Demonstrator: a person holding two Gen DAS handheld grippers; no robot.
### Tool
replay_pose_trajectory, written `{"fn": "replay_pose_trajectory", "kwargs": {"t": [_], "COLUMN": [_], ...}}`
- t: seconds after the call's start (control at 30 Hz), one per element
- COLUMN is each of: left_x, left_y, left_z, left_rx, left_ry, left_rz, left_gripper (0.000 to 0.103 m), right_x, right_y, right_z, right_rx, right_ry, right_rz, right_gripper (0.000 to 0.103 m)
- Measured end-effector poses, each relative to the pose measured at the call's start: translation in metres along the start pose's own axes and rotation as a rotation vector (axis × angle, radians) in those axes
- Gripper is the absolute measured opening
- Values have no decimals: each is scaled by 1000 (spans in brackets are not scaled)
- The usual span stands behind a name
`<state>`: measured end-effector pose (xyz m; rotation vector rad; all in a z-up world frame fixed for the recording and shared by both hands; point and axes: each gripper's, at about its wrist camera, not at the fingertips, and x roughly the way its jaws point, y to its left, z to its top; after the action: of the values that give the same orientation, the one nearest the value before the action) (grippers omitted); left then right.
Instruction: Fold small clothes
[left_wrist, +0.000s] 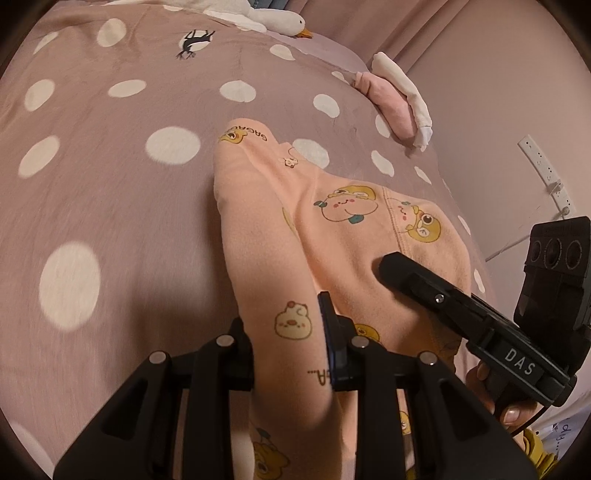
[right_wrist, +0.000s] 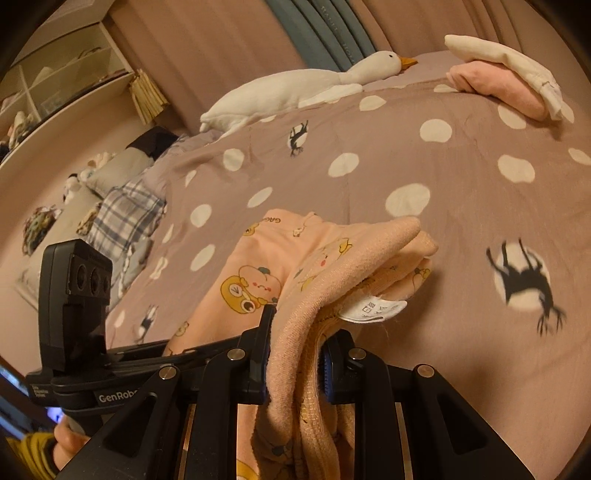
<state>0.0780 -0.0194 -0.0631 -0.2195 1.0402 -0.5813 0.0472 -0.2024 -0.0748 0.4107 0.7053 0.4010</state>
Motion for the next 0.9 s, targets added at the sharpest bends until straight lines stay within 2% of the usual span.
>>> {"fn": "replay_pose_trajectory", "kwargs": {"t": [0.4, 0.9], "left_x": [-53, -97], "left_y": [-1, 2], "left_z": [-52, -88], "left_rx": [-15, -28], "left_ry": [-59, -122], "left_rz": [18, 30], "left_gripper": [25, 25], "right_x": [-25, -40], "right_y": [44, 93], "right_z": [-38, -62], "right_rx": [-53, -168], "right_ry": [2, -20], "right_rz": [38, 40], "right_gripper": [23, 23]}}
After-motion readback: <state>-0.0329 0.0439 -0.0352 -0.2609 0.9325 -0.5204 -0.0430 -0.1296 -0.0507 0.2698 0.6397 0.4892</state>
